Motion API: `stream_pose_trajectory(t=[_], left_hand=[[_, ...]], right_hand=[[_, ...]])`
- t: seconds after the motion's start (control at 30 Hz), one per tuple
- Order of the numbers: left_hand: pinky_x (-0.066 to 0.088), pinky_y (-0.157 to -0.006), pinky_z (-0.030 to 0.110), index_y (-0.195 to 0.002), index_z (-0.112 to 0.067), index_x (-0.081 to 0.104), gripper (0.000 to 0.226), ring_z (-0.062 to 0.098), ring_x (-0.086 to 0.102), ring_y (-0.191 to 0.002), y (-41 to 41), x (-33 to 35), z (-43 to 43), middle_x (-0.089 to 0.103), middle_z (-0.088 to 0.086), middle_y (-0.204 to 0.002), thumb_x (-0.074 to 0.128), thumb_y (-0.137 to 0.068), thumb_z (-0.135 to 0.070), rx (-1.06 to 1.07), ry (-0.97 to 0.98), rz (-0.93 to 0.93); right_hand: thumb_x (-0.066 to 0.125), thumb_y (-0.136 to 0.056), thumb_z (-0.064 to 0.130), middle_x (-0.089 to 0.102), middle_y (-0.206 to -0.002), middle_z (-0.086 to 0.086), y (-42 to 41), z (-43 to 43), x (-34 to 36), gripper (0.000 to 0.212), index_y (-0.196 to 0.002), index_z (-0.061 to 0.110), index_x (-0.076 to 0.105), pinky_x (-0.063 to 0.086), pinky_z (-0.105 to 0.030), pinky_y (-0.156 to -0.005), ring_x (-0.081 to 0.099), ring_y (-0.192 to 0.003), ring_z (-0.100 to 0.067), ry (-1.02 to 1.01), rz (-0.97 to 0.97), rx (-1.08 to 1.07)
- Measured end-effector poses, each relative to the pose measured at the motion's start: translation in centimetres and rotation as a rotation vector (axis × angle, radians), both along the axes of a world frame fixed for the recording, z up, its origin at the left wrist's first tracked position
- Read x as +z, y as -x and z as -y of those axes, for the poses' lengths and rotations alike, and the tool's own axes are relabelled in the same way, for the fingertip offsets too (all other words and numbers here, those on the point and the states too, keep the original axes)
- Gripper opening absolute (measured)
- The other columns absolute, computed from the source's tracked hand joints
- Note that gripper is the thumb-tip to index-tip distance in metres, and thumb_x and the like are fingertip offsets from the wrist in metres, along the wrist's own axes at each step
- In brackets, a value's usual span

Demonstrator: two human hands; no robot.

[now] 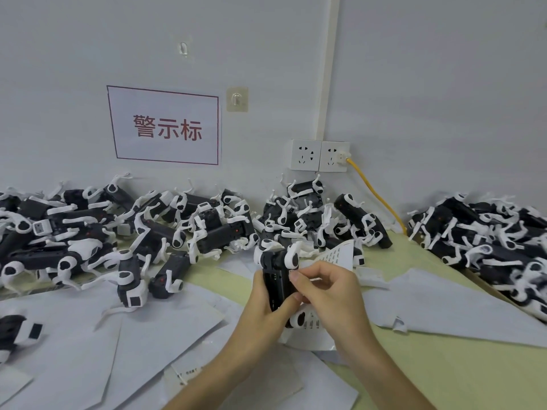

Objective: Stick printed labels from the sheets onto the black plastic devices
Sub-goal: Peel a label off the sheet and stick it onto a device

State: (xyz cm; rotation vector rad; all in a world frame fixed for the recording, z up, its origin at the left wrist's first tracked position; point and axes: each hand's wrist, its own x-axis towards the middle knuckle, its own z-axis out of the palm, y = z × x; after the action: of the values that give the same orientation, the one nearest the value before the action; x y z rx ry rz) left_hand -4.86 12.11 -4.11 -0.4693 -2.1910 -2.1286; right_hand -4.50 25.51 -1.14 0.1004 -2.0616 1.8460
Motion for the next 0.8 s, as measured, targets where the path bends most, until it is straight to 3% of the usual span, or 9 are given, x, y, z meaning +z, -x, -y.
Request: stream_pose_trajectory(t=[0.13, 0.27, 0.33, 0.4, 0.53, 0.63, 0.8], left_hand=[[0.051, -0.077, 0.013, -0.120, -0.024, 0.055, 0.026, -0.001, 0.068, -0.098, -0.1, 0.3, 0.3, 0.072, -0.017, -0.098, 0.066, -0.098, -0.015, -0.048, -0.035, 0.022], [0.056, -0.091, 0.032, -0.123, -0.019, 0.062, 0.039, 0.019, 0.071, -0.109, 0.0, 1.2, 0.3, 0.075, 0.005, -0.112, 0.076, -0.087, -0.025, -0.136, -0.183, 0.108], [0.056, -0.094, 0.036, -0.123, -0.017, 0.063, 0.046, 0.023, 0.072, -0.106, 0.0, 1.4, 0.5, 0.075, 0.010, -0.110, 0.073, -0.080, -0.030, -0.186, -0.197, 0.117], [0.056, -0.087, 0.029, -0.120, -0.015, 0.063, 0.045, 0.021, 0.073, -0.100, 0.0, 1.5, 0.6, 0.076, 0.010, -0.104, 0.073, -0.079, -0.031, -0.213, -0.139, 0.069], [0.054, -0.081, 0.023, -0.116, -0.012, 0.059, 0.040, 0.025, 0.074, -0.092, -0.3, 1.6, 0.7, 0.077, 0.012, -0.092, 0.069, -0.079, -0.026, -0.256, -0.080, 0.006], [0.053, -0.079, 0.019, -0.118, -0.013, 0.059, 0.035, 0.019, 0.075, -0.090, -0.5, 1.7, 0.8, 0.078, 0.005, -0.091, 0.065, -0.084, -0.016, -0.285, -0.077, 0.009], [0.053, -0.075, 0.014, -0.123, -0.015, 0.057, 0.040, 0.009, 0.075, -0.087, -0.6, 1.7, 0.8, 0.078, -0.005, -0.091, 0.066, -0.083, -0.016, -0.275, -0.070, 0.032]], right_hand=[[0.083, -0.082, 0.016, 0.069, -0.063, -0.009, 0.0, -0.4, 0.2, 0.031, -0.059, 0.013, 0.062, 0.060, -0.048, -0.074, 0.069, -0.064, -0.024, 0.095, 0.040, 0.054], [0.076, -0.090, 0.021, 0.065, -0.072, -0.008, 0.1, -0.7, 0.8, 0.025, -0.071, 0.011, 0.063, 0.054, -0.044, -0.075, 0.063, -0.072, -0.022, 0.082, 0.017, 0.241], [0.074, -0.088, 0.028, 0.062, -0.072, -0.004, 0.0, -0.7, 1.0, 0.026, -0.074, 0.012, 0.062, 0.051, -0.034, -0.068, 0.059, -0.069, -0.018, 0.043, -0.011, 0.307], [0.072, -0.082, 0.034, 0.057, -0.065, -0.003, -0.1, -0.7, 1.0, 0.032, -0.070, 0.009, 0.056, 0.046, -0.026, -0.056, 0.053, -0.059, -0.017, -0.001, -0.035, 0.305], [0.069, -0.084, 0.034, 0.053, -0.060, -0.003, 0.0, -1.3, 1.0, 0.032, -0.068, 0.012, 0.053, 0.036, -0.024, -0.044, 0.043, -0.047, -0.019, -0.035, -0.001, 0.379], [0.067, -0.084, 0.032, 0.049, -0.057, -0.008, 0.1, -1.7, 1.2, 0.024, -0.063, 0.026, 0.056, 0.030, -0.023, -0.042, 0.037, -0.042, -0.017, -0.016, 0.058, 0.441], [0.063, -0.087, 0.031, 0.044, -0.058, -0.002, 0.2, -1.8, 0.8, 0.024, -0.065, 0.027, 0.055, 0.026, -0.022, -0.043, 0.033, -0.044, -0.009, -0.002, 0.074, 0.485]])
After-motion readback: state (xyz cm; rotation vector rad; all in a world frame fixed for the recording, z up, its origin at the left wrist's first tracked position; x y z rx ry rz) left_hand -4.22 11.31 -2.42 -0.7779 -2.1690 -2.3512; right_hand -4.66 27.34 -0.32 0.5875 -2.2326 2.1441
